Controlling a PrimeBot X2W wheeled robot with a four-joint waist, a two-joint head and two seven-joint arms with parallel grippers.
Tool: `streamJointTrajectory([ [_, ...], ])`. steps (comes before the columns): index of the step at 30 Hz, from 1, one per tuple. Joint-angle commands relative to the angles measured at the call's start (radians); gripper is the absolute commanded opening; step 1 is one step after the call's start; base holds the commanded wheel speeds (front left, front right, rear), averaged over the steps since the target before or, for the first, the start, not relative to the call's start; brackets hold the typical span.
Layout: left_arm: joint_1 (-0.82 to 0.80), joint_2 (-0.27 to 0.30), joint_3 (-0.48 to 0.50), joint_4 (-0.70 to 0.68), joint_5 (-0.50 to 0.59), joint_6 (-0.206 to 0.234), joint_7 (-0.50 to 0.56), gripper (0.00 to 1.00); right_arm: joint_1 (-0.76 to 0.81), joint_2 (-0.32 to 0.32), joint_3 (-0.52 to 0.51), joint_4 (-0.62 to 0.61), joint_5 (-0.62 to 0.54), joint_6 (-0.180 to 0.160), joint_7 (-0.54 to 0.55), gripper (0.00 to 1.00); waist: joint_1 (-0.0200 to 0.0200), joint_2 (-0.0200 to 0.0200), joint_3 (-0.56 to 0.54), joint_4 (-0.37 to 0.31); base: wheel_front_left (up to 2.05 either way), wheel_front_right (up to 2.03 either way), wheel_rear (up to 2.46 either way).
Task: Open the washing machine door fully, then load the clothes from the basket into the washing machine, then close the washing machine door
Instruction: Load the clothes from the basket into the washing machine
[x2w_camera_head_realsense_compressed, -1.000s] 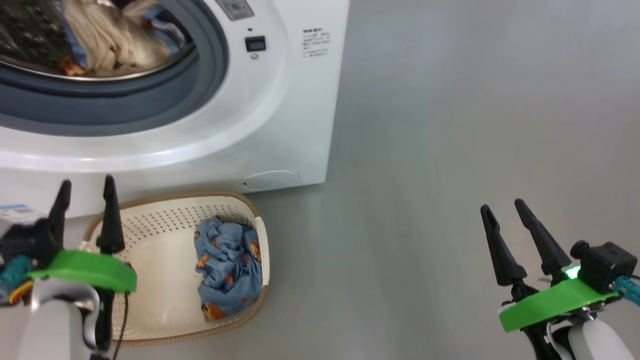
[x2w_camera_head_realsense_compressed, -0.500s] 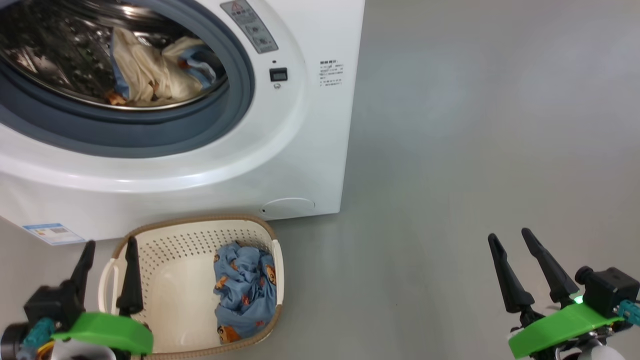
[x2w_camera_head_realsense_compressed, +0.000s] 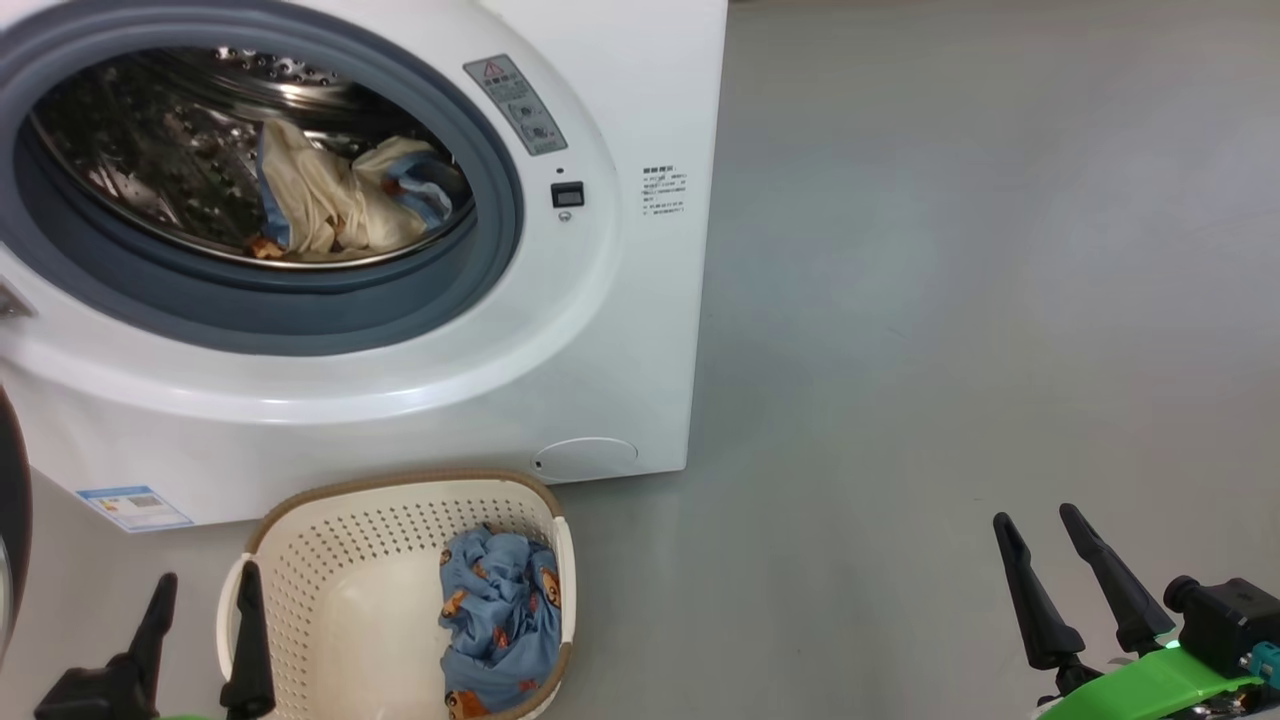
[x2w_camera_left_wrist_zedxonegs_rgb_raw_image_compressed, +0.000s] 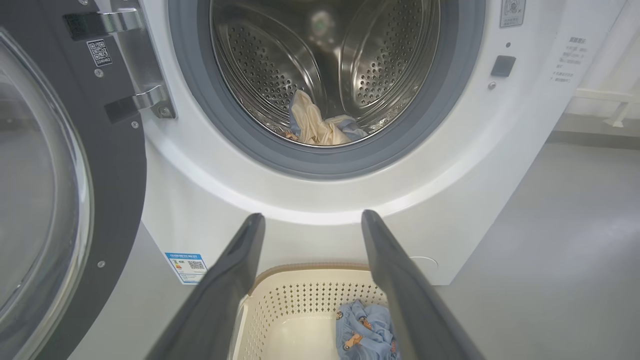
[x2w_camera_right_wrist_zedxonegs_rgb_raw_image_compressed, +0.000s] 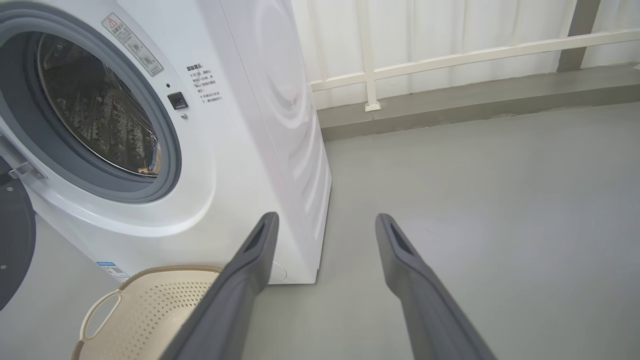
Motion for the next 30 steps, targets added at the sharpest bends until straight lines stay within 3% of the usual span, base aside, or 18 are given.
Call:
streamJointTrajectory([
  [1,0.004,0.014,0.036,-0.038,-0.006,-0.001,-0.006,1.00,0.009,-0.023,0.017,-0.025,0.009,0.001,-0.005,1.00,0.0000,-0.0001,-0.008,0.001,0.00,0.00,0.00],
  [17,0.011,0.002,0.036,-0.050,-0.006,-0.002,-0.006,1.00,0.008,-0.018,0.012,-0.038,0.004,0.001,-0.005,1.00,0.0000,-0.0001,0.012,0.002,0.00,0.00,0.00],
  [30,-0.068,-0.003,-0.059,0.055,-0.033,-0.002,-0.006,1.00,-0.057,0.015,0.013,-0.050,-0.007,0.001,-0.005,1.00,0.0000,-0.0001,0.158,-0.002,0.00,0.00,0.00],
])
